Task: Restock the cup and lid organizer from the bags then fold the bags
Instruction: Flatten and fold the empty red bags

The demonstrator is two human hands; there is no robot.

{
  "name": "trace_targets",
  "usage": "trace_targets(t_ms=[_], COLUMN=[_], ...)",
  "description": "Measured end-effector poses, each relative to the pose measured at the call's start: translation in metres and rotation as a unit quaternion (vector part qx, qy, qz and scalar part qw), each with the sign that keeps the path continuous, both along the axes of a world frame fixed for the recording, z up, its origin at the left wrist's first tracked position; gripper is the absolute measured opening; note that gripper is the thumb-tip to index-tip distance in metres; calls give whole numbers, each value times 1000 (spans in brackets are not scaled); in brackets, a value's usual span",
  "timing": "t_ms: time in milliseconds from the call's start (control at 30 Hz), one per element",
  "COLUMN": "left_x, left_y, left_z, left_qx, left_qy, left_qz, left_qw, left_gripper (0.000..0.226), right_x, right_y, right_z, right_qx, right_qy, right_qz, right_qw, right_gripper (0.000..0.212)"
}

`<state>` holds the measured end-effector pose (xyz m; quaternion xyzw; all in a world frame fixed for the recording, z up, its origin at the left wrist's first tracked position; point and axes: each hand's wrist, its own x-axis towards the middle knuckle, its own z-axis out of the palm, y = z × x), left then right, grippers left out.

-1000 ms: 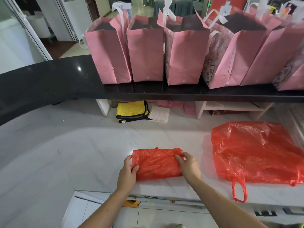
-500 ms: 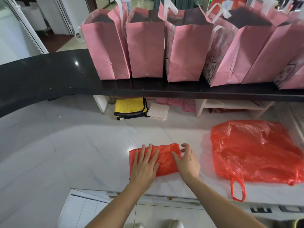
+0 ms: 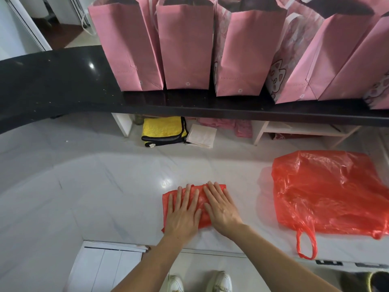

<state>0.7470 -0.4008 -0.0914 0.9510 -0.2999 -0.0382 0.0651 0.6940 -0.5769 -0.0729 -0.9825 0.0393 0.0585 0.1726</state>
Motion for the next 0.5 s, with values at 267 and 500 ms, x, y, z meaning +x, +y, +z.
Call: trace_targets(t_ms=[267,500], left_x=[1,6], left_y=[7,6], left_z=[-10,-14], left_qx=[-22,-1], left_qy=[1,-11], left_qz=[45,27], left_qw=[999,1000], left_gripper=[62,62], right_x=[3,4], right_y=[0,5], right_z=[-12,-8], right_qx=[-37,-51], right_qy=[68,95], right_qz=[-7,-45], right_qw=[997,993], right_gripper=[64,65])
